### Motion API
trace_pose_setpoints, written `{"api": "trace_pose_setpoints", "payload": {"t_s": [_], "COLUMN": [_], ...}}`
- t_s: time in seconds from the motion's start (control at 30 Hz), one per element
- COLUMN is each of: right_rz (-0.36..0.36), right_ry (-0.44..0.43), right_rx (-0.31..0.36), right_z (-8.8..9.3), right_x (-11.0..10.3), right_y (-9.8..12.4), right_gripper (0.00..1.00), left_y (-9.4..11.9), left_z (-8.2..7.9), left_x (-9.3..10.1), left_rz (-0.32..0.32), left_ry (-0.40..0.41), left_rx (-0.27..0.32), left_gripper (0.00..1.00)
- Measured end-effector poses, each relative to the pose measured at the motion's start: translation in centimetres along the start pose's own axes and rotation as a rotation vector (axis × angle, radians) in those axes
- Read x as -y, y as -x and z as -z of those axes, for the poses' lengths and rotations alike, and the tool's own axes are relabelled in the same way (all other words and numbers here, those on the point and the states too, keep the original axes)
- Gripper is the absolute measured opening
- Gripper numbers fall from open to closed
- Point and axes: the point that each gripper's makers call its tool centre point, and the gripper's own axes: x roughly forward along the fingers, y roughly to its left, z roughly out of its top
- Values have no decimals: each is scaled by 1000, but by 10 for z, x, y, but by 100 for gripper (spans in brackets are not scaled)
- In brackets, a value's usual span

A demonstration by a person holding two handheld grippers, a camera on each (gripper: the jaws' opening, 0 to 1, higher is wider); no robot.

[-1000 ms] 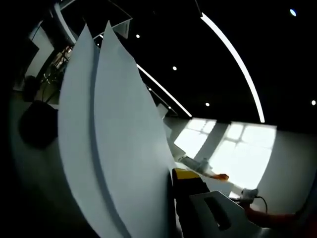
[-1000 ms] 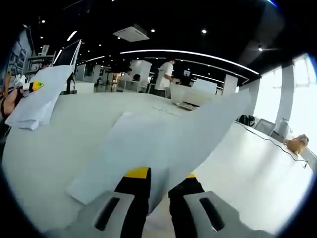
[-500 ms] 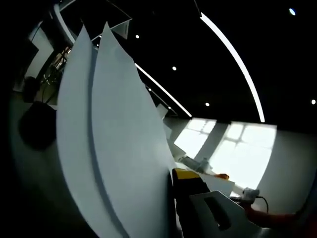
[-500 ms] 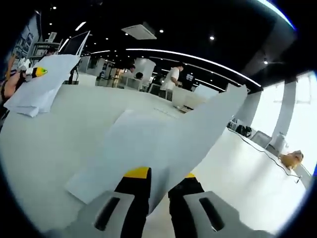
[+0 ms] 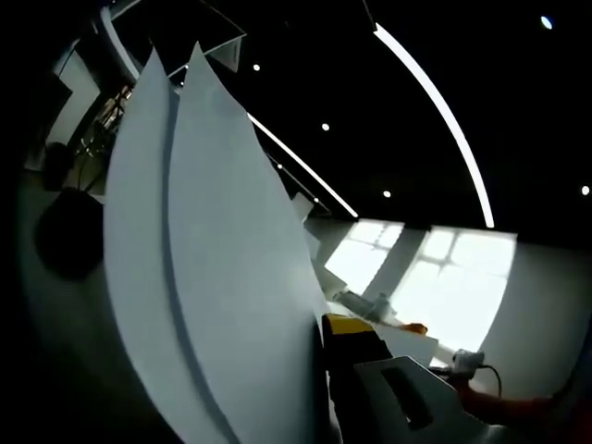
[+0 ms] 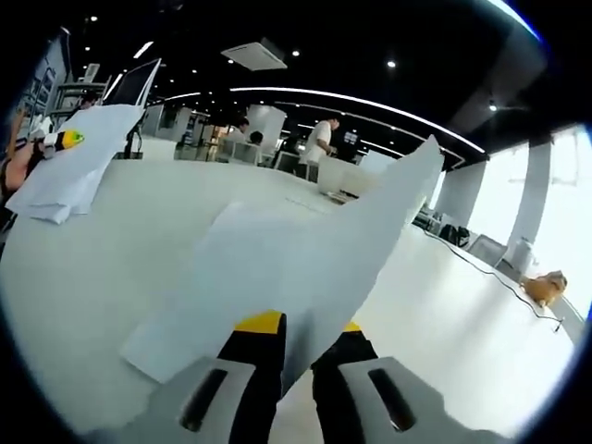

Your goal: Organize the stack of printing papers by aligning and flattening the scattered papers on the table

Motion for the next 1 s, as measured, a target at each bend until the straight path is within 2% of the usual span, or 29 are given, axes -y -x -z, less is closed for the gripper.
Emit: {"api": "trace_pose_setpoints", "payload": {"t_s": [0.33, 0.6, 1.0], "right_rz": [-1, -22, -53], "right_ry": [-14, -219, -312], "right_rx": [3, 64, 132], "right_z": [-2, -9, -20], "right_x": [-1, 8, 9], "right_y": [3, 10, 19], "right_gripper": [0, 0, 0], "left_y": [-1, 0, 1], "left_z": [0, -1, 1], "left_x": [-1, -1, 2], "left_rz": [0, -1, -3], "left_ry": [9, 0, 2], "left_rx": [-4, 4, 2], "left_gripper": [9, 9, 9]}}
